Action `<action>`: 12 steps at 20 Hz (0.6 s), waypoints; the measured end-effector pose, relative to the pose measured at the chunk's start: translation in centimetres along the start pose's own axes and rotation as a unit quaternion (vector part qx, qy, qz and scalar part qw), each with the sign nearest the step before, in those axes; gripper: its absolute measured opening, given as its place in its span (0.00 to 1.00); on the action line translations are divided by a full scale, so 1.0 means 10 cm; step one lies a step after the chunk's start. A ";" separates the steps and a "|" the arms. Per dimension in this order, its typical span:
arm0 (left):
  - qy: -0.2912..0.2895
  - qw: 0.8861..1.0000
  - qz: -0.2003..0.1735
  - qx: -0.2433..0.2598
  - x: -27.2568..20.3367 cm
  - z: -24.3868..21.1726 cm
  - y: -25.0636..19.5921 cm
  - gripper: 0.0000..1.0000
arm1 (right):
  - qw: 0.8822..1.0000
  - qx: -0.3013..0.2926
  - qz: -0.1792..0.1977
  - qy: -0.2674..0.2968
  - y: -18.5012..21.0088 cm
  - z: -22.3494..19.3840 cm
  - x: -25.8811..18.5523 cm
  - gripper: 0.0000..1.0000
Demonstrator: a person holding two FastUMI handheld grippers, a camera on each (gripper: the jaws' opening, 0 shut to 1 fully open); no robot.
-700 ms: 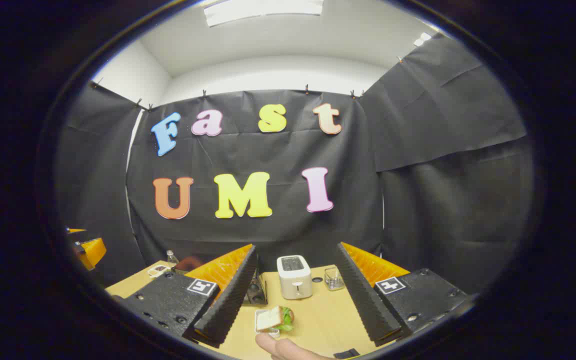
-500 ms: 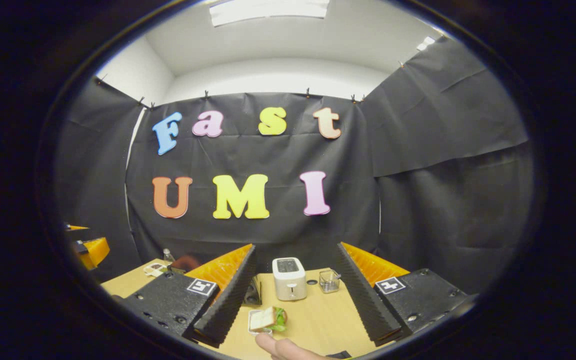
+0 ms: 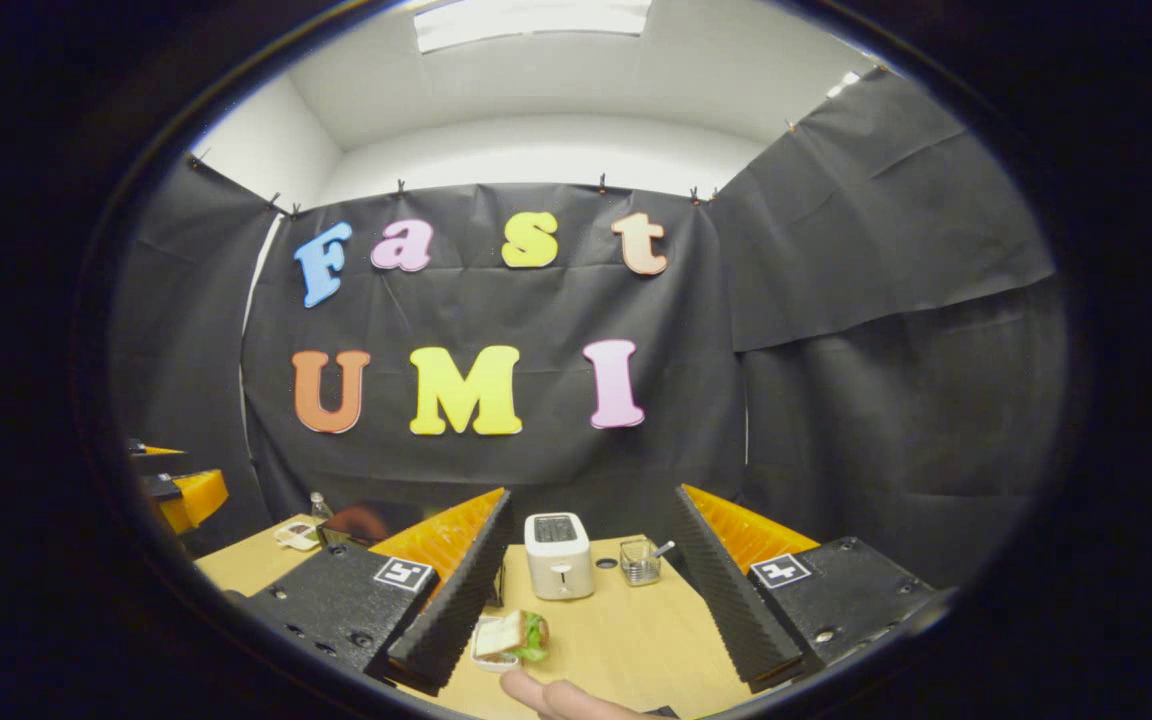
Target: Open the electric oven with the left hand, put the food in, and close the electric oven.
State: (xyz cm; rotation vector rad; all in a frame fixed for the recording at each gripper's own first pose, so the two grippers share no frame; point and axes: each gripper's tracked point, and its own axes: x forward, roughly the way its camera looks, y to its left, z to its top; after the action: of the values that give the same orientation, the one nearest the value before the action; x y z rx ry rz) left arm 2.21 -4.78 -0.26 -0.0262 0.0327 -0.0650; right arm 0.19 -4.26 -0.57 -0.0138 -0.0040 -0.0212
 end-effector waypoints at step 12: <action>0.036 0.999 -0.019 -0.017 0.97 -0.25 -0.06 0.95 | 1.000 -0.015 0.019 0.015 0.17 0.05 0.25 1.00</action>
State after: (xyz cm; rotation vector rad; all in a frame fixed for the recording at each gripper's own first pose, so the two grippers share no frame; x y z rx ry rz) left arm 11.73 -6.09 -3.08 -0.0593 0.1054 -0.1025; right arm 2.76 -2.63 -0.11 -0.0432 0.0270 0.0164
